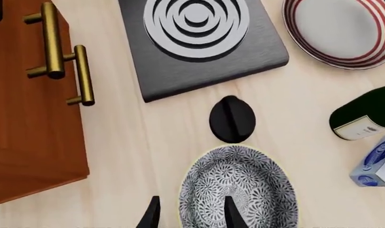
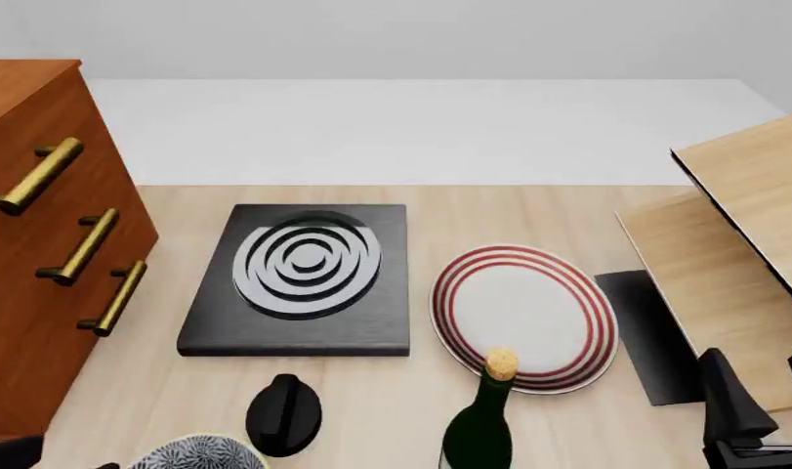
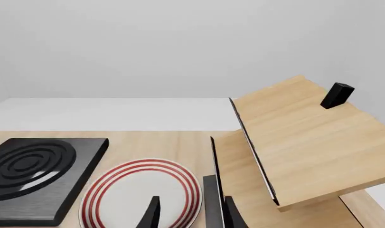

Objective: Pick up the akita bowl and put it on the plate.

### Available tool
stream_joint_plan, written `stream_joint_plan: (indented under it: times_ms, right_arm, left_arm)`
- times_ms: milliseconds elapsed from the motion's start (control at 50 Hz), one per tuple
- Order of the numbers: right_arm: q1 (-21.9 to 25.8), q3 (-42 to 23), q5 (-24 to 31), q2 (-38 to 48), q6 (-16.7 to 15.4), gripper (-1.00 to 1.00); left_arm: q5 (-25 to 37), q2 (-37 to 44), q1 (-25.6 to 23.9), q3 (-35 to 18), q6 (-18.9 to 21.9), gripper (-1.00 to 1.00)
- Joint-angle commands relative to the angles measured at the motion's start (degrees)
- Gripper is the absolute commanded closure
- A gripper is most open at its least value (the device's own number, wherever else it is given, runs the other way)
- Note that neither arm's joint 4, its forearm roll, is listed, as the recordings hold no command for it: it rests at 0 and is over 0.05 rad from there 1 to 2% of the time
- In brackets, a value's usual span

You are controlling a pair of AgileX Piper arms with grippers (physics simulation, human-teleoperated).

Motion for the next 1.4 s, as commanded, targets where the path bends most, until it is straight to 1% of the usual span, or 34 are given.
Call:
stream_joint_plan:
  times_ms: [20,300,480,520,700,800,980,1220,1400]
  right_arm:
    - [0.0,0.0,0.0,0.0,0.0,-1.0]
    - [0.0,0.0,0.0,0.0,0.0,-1.0]
    - [0.0,0.0,0.0,0.0,0.0,-1.0]
    - [0.0,0.0,0.0,0.0,0.0,-1.0]
    - [0.0,0.0,0.0,0.0,0.0,-1.0]
    - [0.0,0.0,0.0,0.0,0.0,-1.0]
    - [0.0,0.0,0.0,0.0,0.0,-1.0]
    - [0.0,0.0,0.0,0.0,0.0,-1.0]
    - [0.0,0.0,0.0,0.0,0.0,-1.0]
  left_arm:
    - [0.0,-0.8,1.1,2.1,0.5,-1.0]
    - [-1.0,-0.6,1.5,4.2,0.8,-1.0]
    - [-1.6,-0.5,2.8,4.9,1.3,-1.0]
    - [-1.4,-0.9,2.7,5.3,0.7,-1.0]
    - [-2.8,-0.6,3.7,6.6,1.4,-1.0]
    - [-3.4,-0.4,3.7,6.9,1.1,-1.0]
    - [-5.1,0.9,4.5,7.1,1.8,-1.0]
    - [-5.8,0.6,6.0,8.8,1.7,-1.0]
    - [-6.9,0.6,5.3,10.5,1.6,-1.0]
